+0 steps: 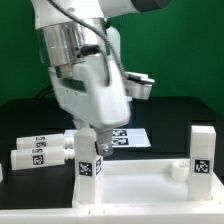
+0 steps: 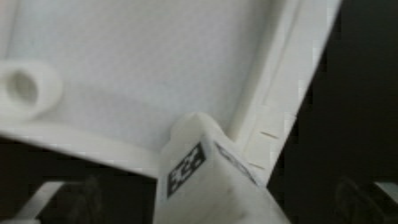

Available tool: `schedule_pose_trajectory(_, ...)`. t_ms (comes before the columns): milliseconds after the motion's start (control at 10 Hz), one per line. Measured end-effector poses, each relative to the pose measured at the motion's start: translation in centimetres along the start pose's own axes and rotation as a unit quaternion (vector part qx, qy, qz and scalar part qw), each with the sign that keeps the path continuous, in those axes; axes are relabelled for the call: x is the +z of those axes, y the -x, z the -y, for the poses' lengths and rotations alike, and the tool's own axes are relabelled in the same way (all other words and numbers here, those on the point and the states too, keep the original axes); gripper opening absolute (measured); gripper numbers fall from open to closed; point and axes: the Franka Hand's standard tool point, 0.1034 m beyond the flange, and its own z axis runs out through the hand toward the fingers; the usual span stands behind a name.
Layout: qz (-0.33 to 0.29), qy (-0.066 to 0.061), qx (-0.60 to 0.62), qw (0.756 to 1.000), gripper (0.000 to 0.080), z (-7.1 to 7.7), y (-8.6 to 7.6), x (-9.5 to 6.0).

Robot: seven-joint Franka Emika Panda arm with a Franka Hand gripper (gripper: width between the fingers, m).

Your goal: Assemble desk

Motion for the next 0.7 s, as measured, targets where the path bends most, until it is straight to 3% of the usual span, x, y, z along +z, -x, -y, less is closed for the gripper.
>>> schedule_pose_trajectory(200, -0.008, 0.027, -0.201, 0.979, 0.0649, 0.23, 0.04, -0.12)
schedule_pose_trajectory(300, -0.01, 0.025, -0.202, 0.979, 0.0649, 0.35, 0.23, 0.04)
schedule_pose_trajectory(400, -0.01, 0.024, -0.186, 0.982, 0.0526, 0.34, 0.2, 0.04)
schedule_pose_trajectory(500, -0.01, 0.025, -0.187, 0.982, 0.0526, 0.32, 0.19, 0.04)
schedule_pose_trajectory(700, -0.011, 0.022, -0.106, 0.994, 0.0285, 0.27, 0.17, 0.05)
